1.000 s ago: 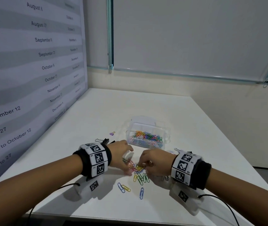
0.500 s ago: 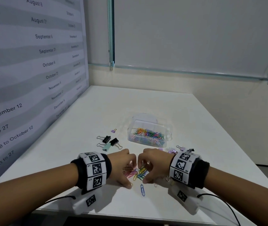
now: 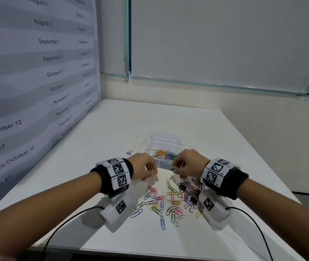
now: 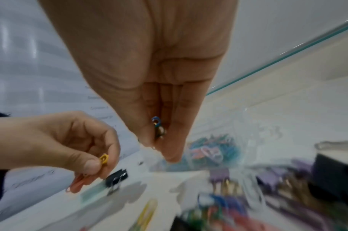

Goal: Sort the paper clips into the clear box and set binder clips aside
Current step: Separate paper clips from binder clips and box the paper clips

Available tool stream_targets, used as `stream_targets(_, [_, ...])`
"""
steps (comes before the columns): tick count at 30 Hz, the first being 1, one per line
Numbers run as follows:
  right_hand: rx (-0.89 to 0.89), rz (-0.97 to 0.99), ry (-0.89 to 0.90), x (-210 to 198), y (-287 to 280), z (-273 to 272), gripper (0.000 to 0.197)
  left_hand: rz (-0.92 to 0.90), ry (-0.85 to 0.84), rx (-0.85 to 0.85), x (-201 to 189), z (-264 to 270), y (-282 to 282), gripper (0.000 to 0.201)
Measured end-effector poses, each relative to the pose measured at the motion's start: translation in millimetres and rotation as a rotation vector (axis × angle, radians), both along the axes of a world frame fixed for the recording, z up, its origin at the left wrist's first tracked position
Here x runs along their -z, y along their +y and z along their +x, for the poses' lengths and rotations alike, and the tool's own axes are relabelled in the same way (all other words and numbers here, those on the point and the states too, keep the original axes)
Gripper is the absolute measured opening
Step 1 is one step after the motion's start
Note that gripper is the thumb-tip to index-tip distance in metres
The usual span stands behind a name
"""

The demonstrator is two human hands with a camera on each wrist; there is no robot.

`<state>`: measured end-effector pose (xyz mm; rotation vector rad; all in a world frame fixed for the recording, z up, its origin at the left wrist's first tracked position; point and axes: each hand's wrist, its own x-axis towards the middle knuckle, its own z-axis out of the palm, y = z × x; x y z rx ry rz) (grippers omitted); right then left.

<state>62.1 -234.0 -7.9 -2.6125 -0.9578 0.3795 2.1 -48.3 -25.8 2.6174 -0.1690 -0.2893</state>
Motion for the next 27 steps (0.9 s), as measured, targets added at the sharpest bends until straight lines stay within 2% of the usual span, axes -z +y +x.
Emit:
stream_targets(5, [0.168, 0.127, -0.161, -9.4, 2.8, 28.6, 0.014, -0.185, -0.109, -0.171, -10.5, 34.5, 3.9, 0.012])
stream_targets(7, [0.197, 0.133, -0.174, -7.1, 4.3, 33.1, 0.02, -0.226, -0.125, -0.21, -13.0, 47.7, 2.5, 0.013])
stream_targets(10, [0.129, -0.024, -0.149, 0.4, 7.3, 29.7, 0.029, -0.266, -0.154, -0.261, -15.5, 61.8, -1.2, 0.014])
stream_targets(14, [0.021, -0.128, -0.209, 6.6, 11.7, 16.4, 0.023, -0.316, -0.175, -0.302, -15.6, 69.5, -9.9, 0.016])
stream_targets(18, [-0.046, -0.113, -0.204, 7.3, 9.4, 7.2, 0.023, -0.402, -0.103, -0.227, -12.6, 65.7, -15.4, 0.025])
stream_targets(22, [-0.083, -0.102, -0.189, 3.9, 5.3, -2.1, 0.023, -0.389, -0.031, -0.163, -14.3, 56.8, -15.5, 0.033])
stream_targets(25, [-0.119, -0.076, -0.26, 3.5, 0.8, -10.2, 0.025, -0.36, -0.047, -0.119, -16.5, 46.2, -11.6, 0.029])
stream_targets(27, [-0.13, -0.042, -0.278, 3.9, -1.9, -16.8, 0.026, -0.256, -0.097, -0.048, -17.9, 34.9, -7.3, 0.019])
